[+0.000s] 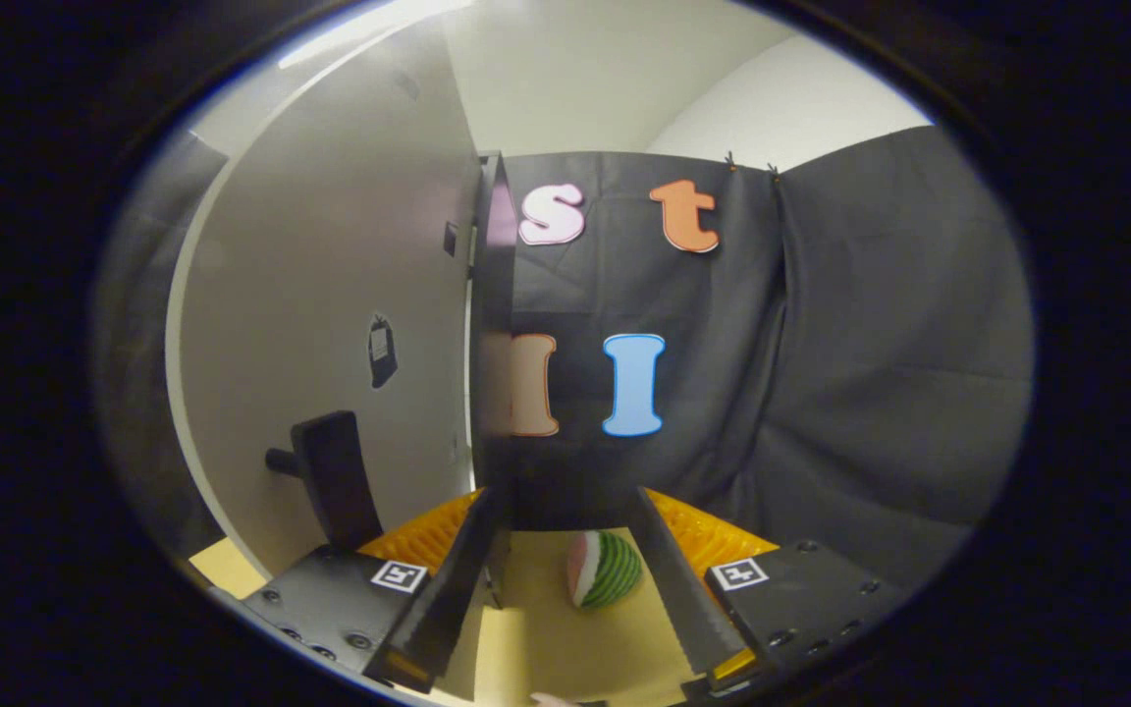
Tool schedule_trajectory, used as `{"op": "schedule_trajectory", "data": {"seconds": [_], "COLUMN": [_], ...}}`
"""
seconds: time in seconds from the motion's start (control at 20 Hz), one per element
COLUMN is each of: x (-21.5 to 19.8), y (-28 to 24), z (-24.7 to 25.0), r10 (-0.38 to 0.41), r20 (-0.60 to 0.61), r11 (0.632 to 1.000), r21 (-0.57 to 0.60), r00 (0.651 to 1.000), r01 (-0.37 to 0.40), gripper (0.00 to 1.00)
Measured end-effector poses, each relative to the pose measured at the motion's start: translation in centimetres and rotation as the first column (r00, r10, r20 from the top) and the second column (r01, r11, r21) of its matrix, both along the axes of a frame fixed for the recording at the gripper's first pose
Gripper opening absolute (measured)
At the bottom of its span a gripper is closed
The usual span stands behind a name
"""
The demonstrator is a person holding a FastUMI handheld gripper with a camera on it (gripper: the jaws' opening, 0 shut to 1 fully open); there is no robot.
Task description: Open the shoe cabinet door, grab the shoes and put them into the shoe cabinet, then close the shoe cabinet door.
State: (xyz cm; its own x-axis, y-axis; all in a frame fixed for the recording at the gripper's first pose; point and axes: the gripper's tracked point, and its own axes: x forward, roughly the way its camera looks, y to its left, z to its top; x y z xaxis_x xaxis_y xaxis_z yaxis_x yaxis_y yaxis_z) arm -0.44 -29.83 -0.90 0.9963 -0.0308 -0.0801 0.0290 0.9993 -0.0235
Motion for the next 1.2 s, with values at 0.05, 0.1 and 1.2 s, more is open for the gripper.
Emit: {"op": "schedule_trajectory", "data": {"seconds": [0.05, 0.1, 1.2], "x": [-0.1, -0.1, -0.7], "y": [0.0, 0.1, 16.9], "z": [0.0, 0.0, 0.3], "r10": [-0.002, -0.003, -0.088], "r20": [0.0, -0.003, 0.043], "r11": [1.0, 1.0, 0.996], "r21": [0.004, 0.007, 0.019], "r00": [1.0, 1.0, 0.995], "r01": [0.002, 0.003, 0.087], "gripper": [0.89, 0.89, 0.88]}}
